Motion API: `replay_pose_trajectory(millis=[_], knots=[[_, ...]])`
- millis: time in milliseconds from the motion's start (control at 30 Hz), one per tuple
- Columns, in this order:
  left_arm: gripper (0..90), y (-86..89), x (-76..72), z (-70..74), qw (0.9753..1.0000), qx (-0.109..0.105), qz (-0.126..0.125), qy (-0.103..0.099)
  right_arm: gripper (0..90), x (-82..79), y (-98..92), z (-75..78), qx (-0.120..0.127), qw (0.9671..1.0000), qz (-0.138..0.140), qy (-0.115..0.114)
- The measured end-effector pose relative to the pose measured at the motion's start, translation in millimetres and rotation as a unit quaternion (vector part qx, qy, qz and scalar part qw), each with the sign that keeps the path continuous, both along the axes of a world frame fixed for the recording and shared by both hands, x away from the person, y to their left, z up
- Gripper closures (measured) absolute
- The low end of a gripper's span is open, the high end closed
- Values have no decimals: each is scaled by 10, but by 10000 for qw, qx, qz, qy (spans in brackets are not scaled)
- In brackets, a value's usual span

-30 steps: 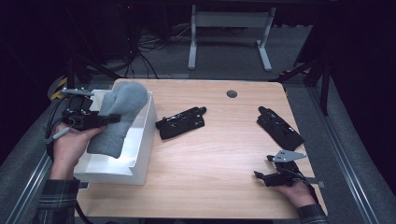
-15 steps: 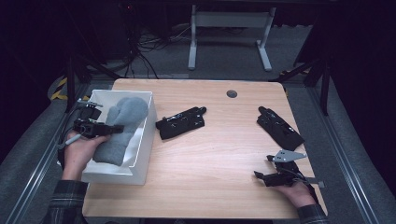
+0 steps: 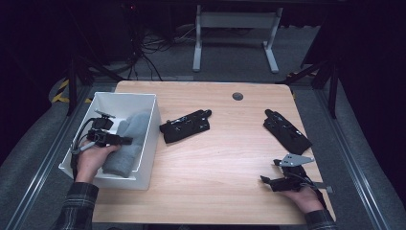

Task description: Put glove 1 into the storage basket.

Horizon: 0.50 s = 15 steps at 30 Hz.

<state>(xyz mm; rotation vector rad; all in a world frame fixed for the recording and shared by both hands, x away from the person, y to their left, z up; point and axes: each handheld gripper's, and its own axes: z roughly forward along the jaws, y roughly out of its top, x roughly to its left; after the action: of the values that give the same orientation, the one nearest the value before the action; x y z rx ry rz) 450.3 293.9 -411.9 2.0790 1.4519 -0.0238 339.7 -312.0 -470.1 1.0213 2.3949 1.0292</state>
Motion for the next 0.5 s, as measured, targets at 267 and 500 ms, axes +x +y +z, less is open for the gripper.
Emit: replay_pose_trajectory(millis=[267, 500], knots=[[437, -21, 53, -164, 9991, 413, 71, 90, 143, 0, 0, 0, -1, 10000, 0, 0], [263, 23, -23, -30, 9986, 359, 220, -333, 143, 0, 0, 0, 0, 10000, 0, 1]])
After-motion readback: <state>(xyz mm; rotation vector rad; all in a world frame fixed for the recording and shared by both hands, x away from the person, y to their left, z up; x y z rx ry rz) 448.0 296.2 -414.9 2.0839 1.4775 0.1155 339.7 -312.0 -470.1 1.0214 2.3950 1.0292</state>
